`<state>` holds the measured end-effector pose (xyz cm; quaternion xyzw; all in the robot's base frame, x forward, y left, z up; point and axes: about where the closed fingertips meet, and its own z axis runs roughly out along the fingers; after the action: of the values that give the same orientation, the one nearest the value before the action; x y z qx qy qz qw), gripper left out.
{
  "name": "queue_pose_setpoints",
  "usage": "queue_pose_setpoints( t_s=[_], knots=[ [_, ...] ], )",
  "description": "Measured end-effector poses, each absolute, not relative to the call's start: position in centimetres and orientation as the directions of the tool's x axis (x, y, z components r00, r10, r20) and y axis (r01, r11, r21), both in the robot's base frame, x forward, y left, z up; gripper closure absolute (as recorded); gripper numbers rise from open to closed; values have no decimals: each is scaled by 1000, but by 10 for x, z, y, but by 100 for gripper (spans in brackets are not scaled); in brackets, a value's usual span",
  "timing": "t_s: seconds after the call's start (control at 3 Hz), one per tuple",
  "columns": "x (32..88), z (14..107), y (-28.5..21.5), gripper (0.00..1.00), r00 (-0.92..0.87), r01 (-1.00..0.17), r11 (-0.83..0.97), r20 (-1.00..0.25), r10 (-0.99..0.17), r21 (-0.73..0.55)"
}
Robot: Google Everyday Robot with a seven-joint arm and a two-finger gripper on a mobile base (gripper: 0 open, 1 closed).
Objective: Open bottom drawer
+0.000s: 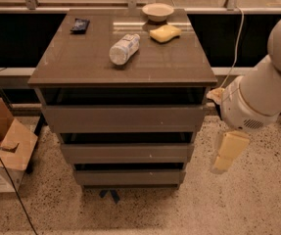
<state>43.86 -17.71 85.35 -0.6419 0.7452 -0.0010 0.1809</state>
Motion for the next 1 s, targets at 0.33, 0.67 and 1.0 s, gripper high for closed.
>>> queue_pose_setpoints(
  t_s=[0.33, 0.67, 1.0],
  knots=[
    [453, 792, -176, 0, -129, -972, 182, -309, -942, -151],
    [453, 792, -176, 0, -129, -972, 183, -309, -942, -151],
    [454, 761, -153, 0, -157, -974, 203, -342, -926, -104]
  ],
)
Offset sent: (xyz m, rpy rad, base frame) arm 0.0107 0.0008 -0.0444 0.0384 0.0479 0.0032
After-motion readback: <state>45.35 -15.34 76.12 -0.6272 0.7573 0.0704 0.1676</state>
